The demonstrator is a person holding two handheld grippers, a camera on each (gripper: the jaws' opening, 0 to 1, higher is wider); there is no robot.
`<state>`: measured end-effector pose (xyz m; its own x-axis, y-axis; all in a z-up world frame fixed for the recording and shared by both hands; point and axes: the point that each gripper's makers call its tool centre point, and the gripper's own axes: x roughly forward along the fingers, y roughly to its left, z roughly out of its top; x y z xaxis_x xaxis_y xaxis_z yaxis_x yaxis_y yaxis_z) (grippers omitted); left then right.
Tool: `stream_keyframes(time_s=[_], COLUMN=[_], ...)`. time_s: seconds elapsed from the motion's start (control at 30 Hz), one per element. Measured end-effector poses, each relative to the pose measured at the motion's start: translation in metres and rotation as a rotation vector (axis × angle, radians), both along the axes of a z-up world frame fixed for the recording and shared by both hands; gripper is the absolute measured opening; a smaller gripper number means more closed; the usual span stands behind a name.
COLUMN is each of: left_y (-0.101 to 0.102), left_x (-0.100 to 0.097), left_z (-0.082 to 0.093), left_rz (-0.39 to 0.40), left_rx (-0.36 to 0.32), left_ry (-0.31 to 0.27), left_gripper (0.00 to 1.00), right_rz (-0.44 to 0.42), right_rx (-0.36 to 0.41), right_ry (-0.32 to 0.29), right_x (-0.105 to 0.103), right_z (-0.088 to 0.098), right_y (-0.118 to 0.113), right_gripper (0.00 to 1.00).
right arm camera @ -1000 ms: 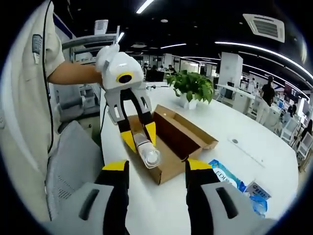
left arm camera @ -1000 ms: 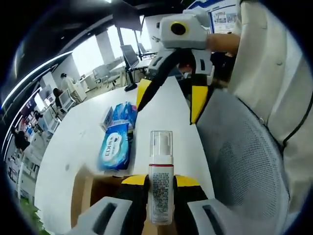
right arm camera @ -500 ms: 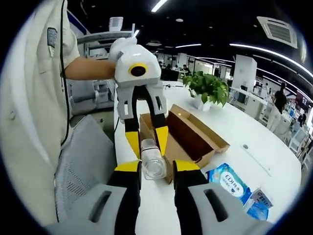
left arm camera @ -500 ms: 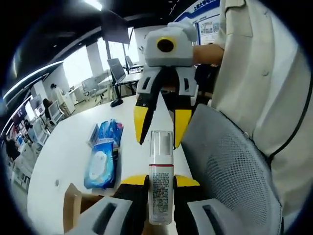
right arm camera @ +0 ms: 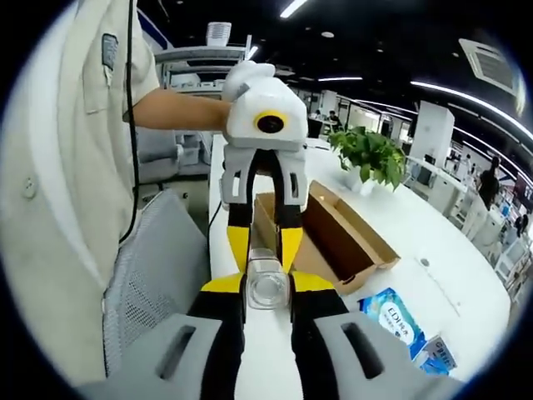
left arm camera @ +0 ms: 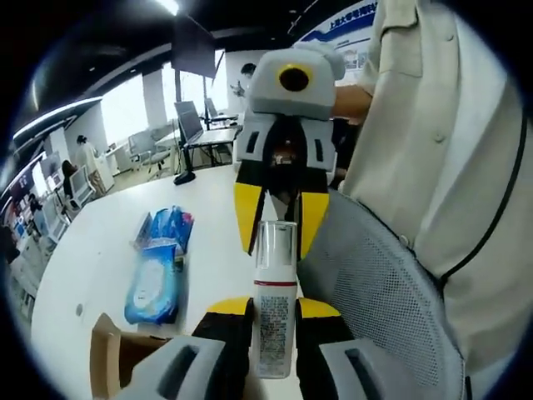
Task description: Operate the shoe box by opening the lid, removing the specified soft item, and placing it in the target area until the item is outside and the box remains undamaged.
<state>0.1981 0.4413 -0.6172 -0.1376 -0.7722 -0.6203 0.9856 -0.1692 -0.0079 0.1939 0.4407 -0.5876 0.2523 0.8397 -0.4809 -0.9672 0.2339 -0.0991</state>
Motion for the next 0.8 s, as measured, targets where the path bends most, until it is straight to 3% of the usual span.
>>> stream_keyframes(time_s=[0.27, 0.5, 0.8], left_y=[-0.005, -0.009, -0.011], left_x=[0.003, 0.005, 0.013], left_z=[0.000, 0.002, 0.006], left_rz=[0.026, 0.073, 0.125], left_rx=[-0.015, -0.023, -0.065], left_ry=[-0.021, 0.008, -0.002], left_gripper=[0.20, 0.21, 0.35], right_rz=[-0.025, -0.034, -0.040], right_rx=[-0.010, -0.018, -0.023], right_ry=[0.032, 0.040, 0.037], right_x=[0.003, 0.005, 0.010], right_z=[0.000, -0.001, 0.001], right_y=[-0.005, -0.007, -0.011], right_gripper=[0.16, 0.16, 0.16])
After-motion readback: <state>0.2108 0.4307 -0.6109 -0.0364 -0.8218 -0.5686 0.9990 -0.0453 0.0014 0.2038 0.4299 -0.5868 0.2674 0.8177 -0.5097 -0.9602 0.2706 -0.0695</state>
